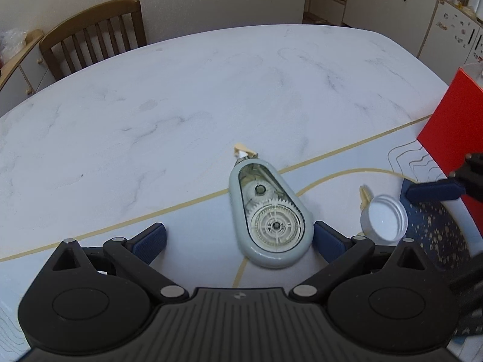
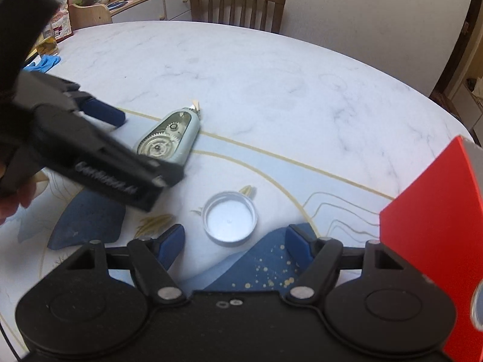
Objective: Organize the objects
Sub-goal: 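Lower the left tool onto the tape dispenser while the right tool lowers onto the tin, then grasp the tape dispenser with the left tool while the right tool grasps the tin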
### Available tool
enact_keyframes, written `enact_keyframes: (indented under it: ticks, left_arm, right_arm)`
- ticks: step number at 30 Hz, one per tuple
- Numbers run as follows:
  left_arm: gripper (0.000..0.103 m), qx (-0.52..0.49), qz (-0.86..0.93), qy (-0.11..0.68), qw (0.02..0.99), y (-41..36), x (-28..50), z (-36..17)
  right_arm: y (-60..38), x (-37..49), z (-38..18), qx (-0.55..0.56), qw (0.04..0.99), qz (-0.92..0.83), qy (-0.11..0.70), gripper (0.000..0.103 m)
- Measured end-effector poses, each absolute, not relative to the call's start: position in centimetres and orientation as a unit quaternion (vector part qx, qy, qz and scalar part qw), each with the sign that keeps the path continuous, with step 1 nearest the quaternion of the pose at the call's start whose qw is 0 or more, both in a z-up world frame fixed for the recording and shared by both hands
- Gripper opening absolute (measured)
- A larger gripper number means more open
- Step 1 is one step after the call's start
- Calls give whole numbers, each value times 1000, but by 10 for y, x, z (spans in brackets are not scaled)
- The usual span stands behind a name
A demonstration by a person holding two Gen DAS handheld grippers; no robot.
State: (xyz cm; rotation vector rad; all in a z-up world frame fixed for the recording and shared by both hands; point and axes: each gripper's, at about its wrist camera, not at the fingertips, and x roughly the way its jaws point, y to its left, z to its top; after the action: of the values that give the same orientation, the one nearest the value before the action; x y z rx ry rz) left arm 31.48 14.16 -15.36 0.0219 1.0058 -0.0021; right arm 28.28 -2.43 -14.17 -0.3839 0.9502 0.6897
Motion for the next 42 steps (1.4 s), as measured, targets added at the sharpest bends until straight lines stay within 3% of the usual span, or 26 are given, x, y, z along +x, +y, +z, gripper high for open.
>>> enact_keyframes:
  ticks: [6, 8, 10, 12, 14, 18, 42]
  left_arm:
    - [103, 8, 4, 469, 883, 140, 310, -157]
    - [102, 4, 7, 467, 884, 138, 311, -158]
    - [100, 2, 13, 465, 885, 137, 311, -157]
    - [93, 4, 9, 459, 888, 135, 309, -155]
    - [74, 10, -3, 452, 892, 131, 308, -151]
    - [53, 19, -18, 449, 893, 123, 308, -147]
    - [53, -17, -35, 448, 893, 93, 246, -118]
  right_arm:
    - [-19, 281, -145, -182, 820, 322, 436, 71]
    - [-17, 281, -144, -178, 820, 324, 436, 63]
    - [-15, 284, -144, -173, 818, 333, 437, 49]
    - [-11, 284, -144, -178, 817, 334, 435, 47]
    - [-8, 286, -145, -176, 817, 333, 437, 39]
    - [-11, 286, -143, -176, 819, 327, 438, 38]
    - [-64, 238, -100, -124, 837, 323, 424, 38]
